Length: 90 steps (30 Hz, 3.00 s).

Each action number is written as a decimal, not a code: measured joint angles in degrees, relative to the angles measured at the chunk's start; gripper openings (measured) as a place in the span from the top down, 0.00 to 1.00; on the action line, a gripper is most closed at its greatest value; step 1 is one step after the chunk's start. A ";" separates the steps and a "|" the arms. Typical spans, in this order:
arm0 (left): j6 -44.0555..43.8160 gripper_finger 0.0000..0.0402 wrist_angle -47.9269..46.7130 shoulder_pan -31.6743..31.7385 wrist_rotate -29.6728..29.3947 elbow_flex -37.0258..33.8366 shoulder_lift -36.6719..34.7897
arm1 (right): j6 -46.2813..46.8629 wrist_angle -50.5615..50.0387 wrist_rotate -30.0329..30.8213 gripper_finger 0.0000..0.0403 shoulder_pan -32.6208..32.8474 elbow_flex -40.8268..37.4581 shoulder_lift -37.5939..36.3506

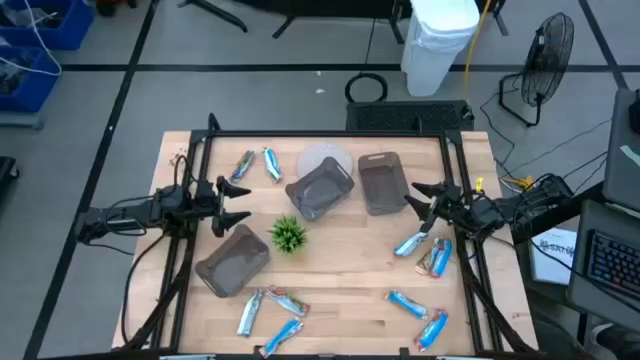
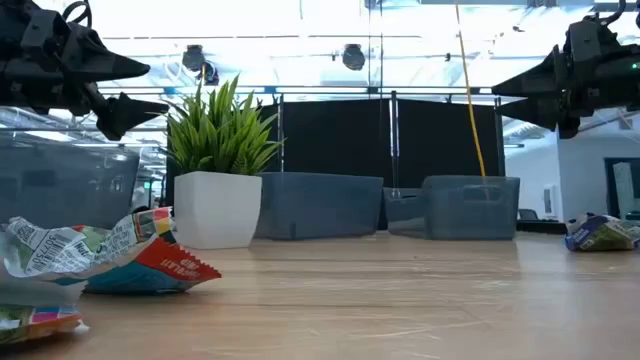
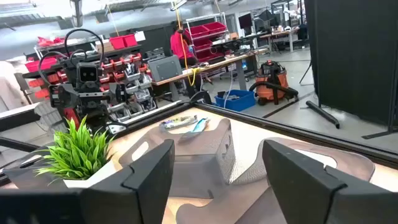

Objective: Pick and place Granola Bars by type

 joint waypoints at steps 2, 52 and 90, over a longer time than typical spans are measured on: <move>0.00 0.06 -0.02 -0.02 0.00 0.00 0.00 | 0.00 -0.02 0.00 0.41 0.01 -0.02 -0.01; -0.02 0.06 0.13 -0.02 -0.04 0.00 0.00 | -16.90 -22.79 -21.04 0.41 0.06 46.77 24.87; -0.02 0.06 0.15 -0.02 -0.07 -0.02 0.00 | -36.07 -75.81 -44.33 0.13 7.25 79.66 59.76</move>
